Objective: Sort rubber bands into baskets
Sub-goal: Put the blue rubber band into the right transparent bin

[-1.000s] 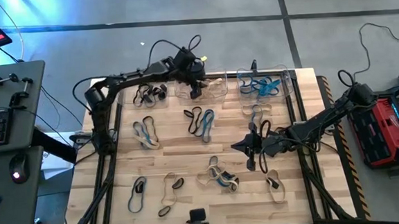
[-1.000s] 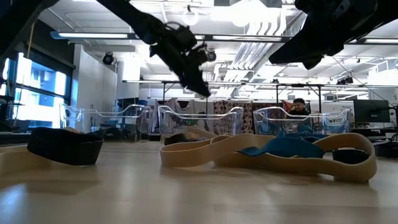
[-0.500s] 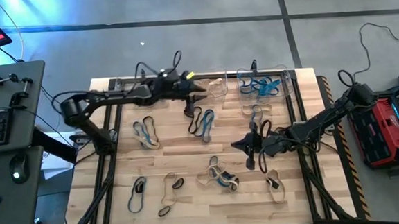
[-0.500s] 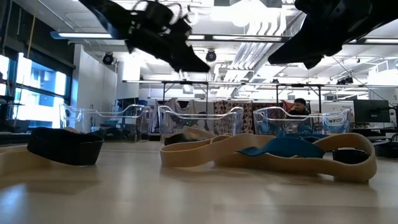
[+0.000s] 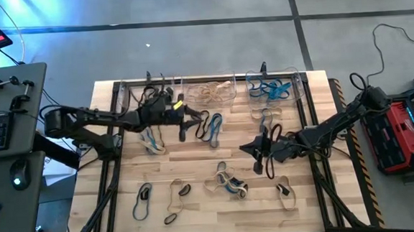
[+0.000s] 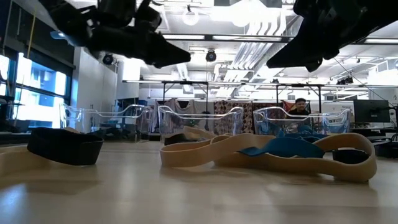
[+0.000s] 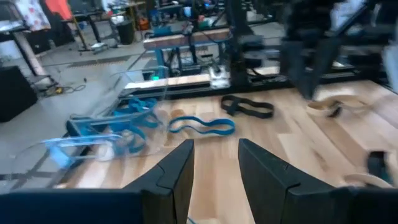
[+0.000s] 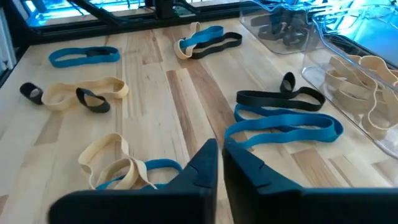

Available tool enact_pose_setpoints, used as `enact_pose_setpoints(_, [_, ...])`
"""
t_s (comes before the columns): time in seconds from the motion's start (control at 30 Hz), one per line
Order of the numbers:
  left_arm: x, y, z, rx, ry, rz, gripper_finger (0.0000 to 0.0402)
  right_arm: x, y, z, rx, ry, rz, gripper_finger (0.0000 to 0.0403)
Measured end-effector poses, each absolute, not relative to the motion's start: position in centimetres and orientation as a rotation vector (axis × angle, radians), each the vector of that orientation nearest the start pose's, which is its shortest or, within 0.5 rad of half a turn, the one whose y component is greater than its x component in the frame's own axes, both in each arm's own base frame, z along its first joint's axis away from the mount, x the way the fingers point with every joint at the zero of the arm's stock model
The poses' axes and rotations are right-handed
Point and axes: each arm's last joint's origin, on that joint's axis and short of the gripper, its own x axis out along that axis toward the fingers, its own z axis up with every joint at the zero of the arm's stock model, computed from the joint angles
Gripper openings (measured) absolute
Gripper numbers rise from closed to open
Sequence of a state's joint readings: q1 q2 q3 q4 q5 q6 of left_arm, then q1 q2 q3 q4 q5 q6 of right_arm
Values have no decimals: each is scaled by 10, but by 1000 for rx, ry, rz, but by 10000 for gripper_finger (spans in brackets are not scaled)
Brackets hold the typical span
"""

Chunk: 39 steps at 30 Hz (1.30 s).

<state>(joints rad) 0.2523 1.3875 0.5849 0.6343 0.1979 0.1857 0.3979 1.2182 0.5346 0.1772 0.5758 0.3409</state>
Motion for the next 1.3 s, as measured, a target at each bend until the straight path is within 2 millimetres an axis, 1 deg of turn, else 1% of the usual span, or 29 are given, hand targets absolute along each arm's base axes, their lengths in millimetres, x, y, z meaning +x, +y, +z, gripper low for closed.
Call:
enact_pose_setpoints(0.1, [267, 52, 204, 148, 174, 2, 115, 228, 74, 197, 119, 405, -267, 47])
enact_pose_setpoints(0.27, [260, 35, 196, 161, 120, -53, 115, 238, 71, 186, 114, 427, -299, 104])
enact_pose_setpoints(0.37, [257, 27, 192, 154, 111, -70, 115, 249, 71, 179, 109, 441, -312, 129])
enact_pose_setpoints(0.5, [253, 21, 186, 150, 124, -60, 115, 268, 73, 171, 95, 475, -330, 151])
enact_pose_setpoints(0.7, [251, 14, 181, 135, 142, -65, 115, 299, 75, 159, 81, 513, -363, 179])
enact_pose_setpoints(0.93, [252, 11, 184, 150, 114, -54, 115, 328, 62, 143, 95, 604, -429, 220])
enact_pose_setpoints(1.13, [252, 12, 184, 150, 116, -42, 115, 346, 51, 135, 99, 687, -485, 253])
enact_pose_setpoints(1.3, [252, 12, 184, 150, 116, -42, 115, 354, 46, 121, 63, 755, -502, 256])
